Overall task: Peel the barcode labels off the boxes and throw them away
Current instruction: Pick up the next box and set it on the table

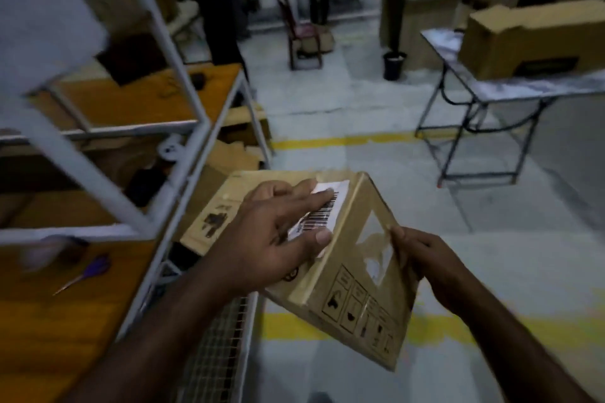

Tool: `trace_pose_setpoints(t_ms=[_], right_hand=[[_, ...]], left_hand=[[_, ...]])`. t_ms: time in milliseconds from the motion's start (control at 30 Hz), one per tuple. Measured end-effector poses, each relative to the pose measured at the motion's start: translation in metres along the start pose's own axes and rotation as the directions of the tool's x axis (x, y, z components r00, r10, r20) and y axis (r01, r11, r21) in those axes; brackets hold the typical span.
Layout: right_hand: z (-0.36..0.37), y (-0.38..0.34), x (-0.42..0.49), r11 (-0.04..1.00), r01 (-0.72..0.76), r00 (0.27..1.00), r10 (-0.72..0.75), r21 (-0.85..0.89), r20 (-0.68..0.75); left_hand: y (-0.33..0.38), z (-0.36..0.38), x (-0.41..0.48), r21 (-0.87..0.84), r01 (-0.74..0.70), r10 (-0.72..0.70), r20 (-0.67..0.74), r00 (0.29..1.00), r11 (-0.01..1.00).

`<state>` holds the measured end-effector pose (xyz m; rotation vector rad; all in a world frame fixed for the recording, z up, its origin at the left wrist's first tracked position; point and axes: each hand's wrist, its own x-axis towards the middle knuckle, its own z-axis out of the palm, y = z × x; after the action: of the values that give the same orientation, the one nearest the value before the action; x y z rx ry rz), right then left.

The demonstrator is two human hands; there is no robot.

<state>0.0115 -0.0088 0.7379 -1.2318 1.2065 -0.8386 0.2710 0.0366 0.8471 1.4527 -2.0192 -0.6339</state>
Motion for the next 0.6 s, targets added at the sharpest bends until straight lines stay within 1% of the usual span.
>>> trace_pose_setpoints(t_ms=[100, 200, 267, 367, 433, 533, 600], right_hand=[[0.032, -0.025, 0.014, 0.997, 0.058, 0.984, -0.064, 0.045, 0.168], [0.07, -0.044, 0.023, 0.991, 0.108, 0.941, -0.127, 0.077, 0.312], [0.097, -0.055, 0.024, 0.988, 0.109, 0.913, -0.145, 0.113, 0.381], [0.142, -0.068, 0.021, 0.983, 0.077, 0.866, -0.149, 0.166, 0.477], [0.176, -0.078, 0.012, 0.977, 0.029, 0.835, -0.14, 0.212, 0.532], [0.226, -0.086, -0.002, 0.964, -0.074, 0.787, -0.102, 0.257, 0.608], [0.257, -0.087, -0.011, 0.96, -0.138, 0.769, -0.052, 0.245, 0.637]], left_hand=[[0.025, -0.039, -0.033, 0.122, 0.064, -0.045, -0.153, 0.987, 0.99], [0.045, -0.062, -0.068, 0.228, 0.211, -0.146, -0.271, 0.951, 0.951], [0.057, -0.072, -0.09, 0.268, 0.296, -0.203, -0.327, 0.923, 0.917], [0.071, -0.084, -0.123, 0.323, 0.416, -0.271, -0.411, 0.871, 0.85], [0.076, -0.095, -0.143, 0.347, 0.491, -0.313, -0.457, 0.832, 0.799], [0.075, -0.111, -0.17, 0.386, 0.578, -0.372, -0.489, 0.789, 0.719], [0.066, -0.121, -0.187, 0.399, 0.623, -0.415, -0.493, 0.764, 0.673]])
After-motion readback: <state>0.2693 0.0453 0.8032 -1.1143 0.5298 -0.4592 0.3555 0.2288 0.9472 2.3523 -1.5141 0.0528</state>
